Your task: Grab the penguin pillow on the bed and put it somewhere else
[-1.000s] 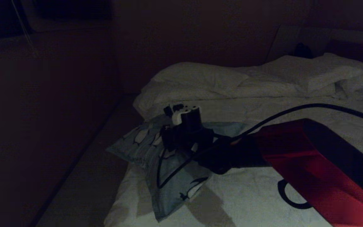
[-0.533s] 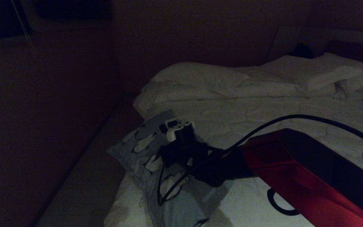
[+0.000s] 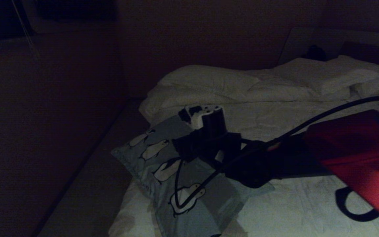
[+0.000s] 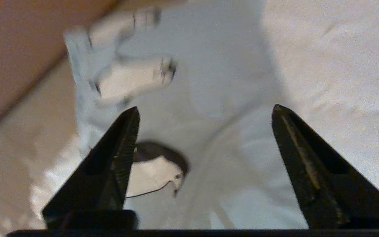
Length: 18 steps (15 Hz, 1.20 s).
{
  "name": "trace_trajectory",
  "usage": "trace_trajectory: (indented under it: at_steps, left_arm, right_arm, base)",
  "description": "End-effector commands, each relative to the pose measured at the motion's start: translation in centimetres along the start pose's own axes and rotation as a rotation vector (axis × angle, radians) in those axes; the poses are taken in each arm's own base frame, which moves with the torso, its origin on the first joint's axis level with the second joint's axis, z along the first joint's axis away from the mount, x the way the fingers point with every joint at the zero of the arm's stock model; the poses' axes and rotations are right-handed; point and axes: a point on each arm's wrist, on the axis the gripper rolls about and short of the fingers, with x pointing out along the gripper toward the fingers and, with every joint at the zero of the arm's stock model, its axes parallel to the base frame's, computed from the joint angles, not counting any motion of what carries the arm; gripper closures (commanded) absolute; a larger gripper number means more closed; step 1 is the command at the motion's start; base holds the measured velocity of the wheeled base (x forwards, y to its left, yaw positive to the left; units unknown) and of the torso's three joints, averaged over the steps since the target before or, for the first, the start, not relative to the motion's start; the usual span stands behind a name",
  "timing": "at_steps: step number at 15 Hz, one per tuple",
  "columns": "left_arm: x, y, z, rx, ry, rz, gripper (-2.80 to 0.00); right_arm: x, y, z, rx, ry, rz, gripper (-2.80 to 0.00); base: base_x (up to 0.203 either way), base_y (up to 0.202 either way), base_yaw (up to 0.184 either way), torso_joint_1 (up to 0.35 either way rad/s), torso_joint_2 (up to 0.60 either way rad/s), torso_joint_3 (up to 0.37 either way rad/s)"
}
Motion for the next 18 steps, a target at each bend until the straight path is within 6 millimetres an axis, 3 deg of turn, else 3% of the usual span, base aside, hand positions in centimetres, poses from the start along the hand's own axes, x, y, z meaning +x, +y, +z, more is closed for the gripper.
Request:
trace_trajectory:
  at_steps: [1, 4, 6, 7, 8, 12, 18]
  left_arm:
    - [0.0, 0.0, 0.0, 0.000, 0.000, 0.000, 0.00]
    - [0.0, 0.0, 0.0, 0.000, 0.000, 0.000, 0.00]
    - [0.0, 0.0, 0.0, 0.000, 0.000, 0.000, 0.00]
    - [0.0, 0.0, 0.0, 0.000, -0.001, 0.000, 0.00]
    - [0.0, 0.0, 0.0, 0.000, 0.000, 0.000, 0.00]
    - [0.0, 0.0, 0.0, 0.000, 0.000, 0.000, 0.00]
    - [0.0, 0.0, 0.0, 0.000, 0.000, 0.000, 0.00]
  right_arm:
    - [-4.8, -2.1, 5.0, 0.045, -0.121, -0.011, -2.80]
    - [-9.9, -6.7, 8.4, 0.087, -0.217, -0.086, -2.80]
    - [-11.1, -11.0, 8.6, 0.111, -0.227, -0.192, -2.80]
    - [-11.6, -13.1, 8.5, 0.123, -0.226, -0.246, -2.00]
    - [-12.2, -14.8, 8.2, 0.141, -0.222, -0.288, 0.00]
    - [-14.9, -20.2, 6.6, 0.243, -0.207, -0.390, 0.00]
    - [-20.5, -23.9, 4.8, 0.343, -0.235, -0.565, 0.00]
  base:
    - [0.000, 0.000, 0.000, 0.000, 0.00, 0.000]
    - [0.000, 0.000, 0.000, 0.000, 0.00, 0.000]
    - [0.000, 0.000, 0.000, 0.000, 0.00, 0.000]
    - [0.000, 0.000, 0.000, 0.000, 0.00, 0.000]
    - [0.000, 0.000, 0.000, 0.000, 0.00, 0.000]
    - [0.000, 0.000, 0.000, 0.000, 0.00, 0.000]
    - [0.000, 0.000, 0.000, 0.000, 0.00, 0.000]
